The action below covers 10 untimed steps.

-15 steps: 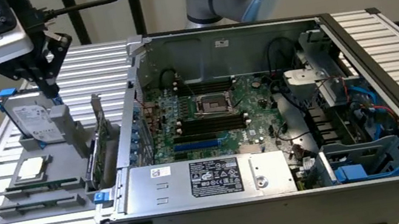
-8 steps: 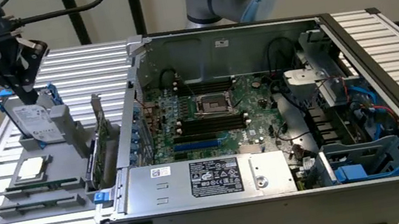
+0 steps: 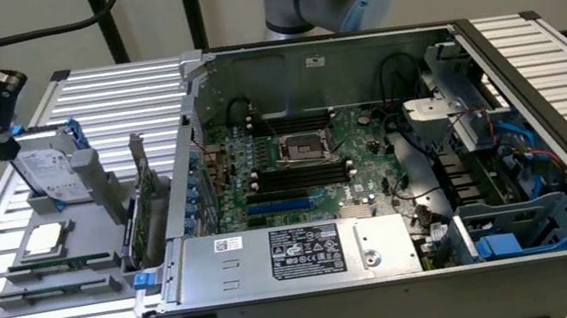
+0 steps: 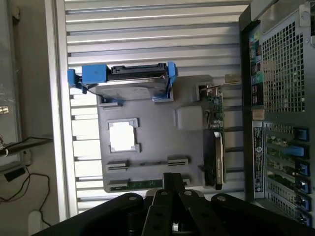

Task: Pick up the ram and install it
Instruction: 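Reach for the ram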

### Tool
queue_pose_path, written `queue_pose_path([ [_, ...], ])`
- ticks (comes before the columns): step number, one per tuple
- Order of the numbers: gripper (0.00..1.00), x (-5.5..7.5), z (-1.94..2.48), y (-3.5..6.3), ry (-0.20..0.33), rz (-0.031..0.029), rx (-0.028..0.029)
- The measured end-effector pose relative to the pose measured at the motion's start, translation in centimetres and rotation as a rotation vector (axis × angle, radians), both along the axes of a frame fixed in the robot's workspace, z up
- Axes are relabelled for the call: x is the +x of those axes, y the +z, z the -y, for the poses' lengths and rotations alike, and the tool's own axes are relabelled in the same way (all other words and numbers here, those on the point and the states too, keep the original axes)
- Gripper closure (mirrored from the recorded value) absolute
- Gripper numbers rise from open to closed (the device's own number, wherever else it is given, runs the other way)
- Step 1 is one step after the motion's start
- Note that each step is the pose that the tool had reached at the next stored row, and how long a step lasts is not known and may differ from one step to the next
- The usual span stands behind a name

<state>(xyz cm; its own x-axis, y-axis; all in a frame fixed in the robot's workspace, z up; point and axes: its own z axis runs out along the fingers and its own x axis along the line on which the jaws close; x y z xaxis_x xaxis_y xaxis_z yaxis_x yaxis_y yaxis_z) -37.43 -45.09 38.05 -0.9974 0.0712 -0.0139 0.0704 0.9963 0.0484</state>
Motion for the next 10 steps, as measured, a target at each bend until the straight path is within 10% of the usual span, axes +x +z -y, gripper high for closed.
queue_pose_path([
  [10,0.89,-1.4,2.18,-0.15,0.001,-0.0056,-0.0007],
])
